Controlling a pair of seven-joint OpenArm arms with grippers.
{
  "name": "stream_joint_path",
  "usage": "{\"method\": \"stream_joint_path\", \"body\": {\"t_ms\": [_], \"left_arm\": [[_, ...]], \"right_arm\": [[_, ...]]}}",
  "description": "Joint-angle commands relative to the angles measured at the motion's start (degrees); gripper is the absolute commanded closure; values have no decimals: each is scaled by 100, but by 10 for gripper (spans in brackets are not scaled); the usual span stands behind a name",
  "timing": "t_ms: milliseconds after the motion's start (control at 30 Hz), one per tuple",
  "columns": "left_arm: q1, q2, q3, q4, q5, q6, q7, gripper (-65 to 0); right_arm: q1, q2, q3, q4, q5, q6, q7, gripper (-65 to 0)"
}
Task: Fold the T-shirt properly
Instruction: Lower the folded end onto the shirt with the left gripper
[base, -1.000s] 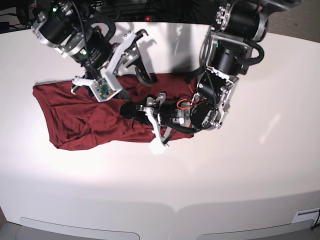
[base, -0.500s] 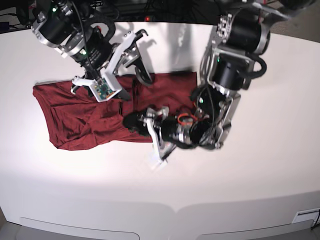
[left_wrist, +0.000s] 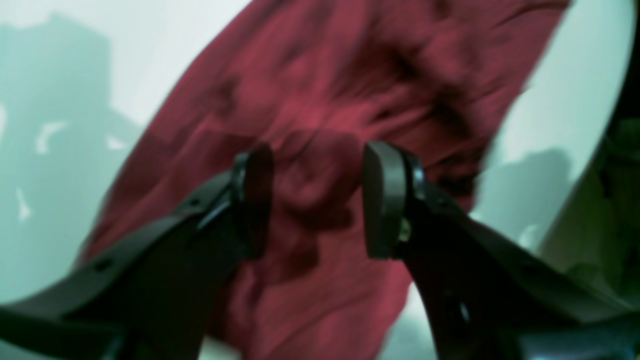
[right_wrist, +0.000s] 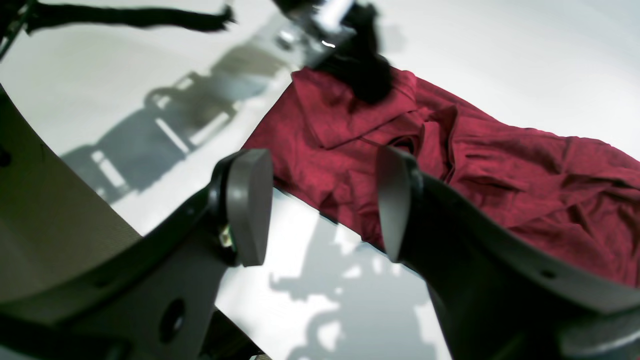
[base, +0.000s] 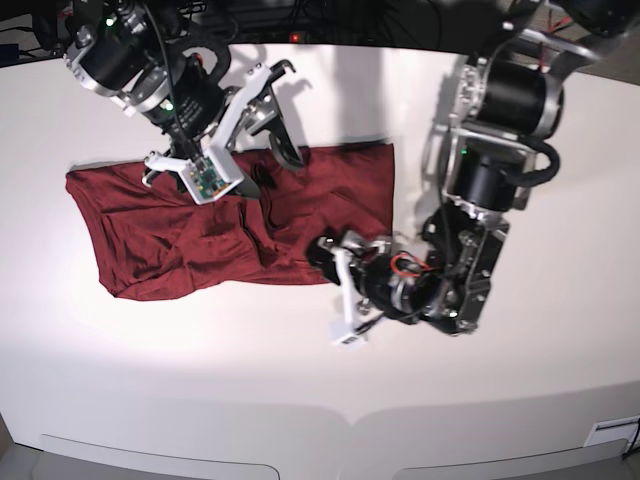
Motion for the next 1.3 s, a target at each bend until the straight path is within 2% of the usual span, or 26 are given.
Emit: {"method": "stream_joint_path", "body": {"t_ms": [0,133,233,367,467,967,1033,1167,1267], "left_arm": [[-203,-138,-11,92,-170,-38,-85,-279],[-63,-719,-11,92,-732,-38,-79,-279],[127,-984,-11,92,-1215,-38,9,-279],[352,-1010,-11,92,-2385,-38,553,-279],[398,-960,-11,96,-2776,-38,581,-279],[345,-931,-11,728,-2745,-26,673,-279],[387,-929,-11,728,-2430,-26,557,-279],[442,-931,-11,728,-1322,-24,59,-279],[380,-931,-11,730,-1163,20,0,-279]], "right_arm": [[15,0,2,90,186,8,129,-331],[15,0,2,90,369,8,129,-331],[17,0,2,87,348,8,111,-331],[20,-2,2,87,350,8,114,-331],[17,0,2,87,348,8,111,-331],[17,0,2,87,330,8,92,-331],[15,-2,2,87,330,8,90,-331],[15,0,2,87,330,8,92,-331],[17,0,2,87,332,8,92,-331]]}}
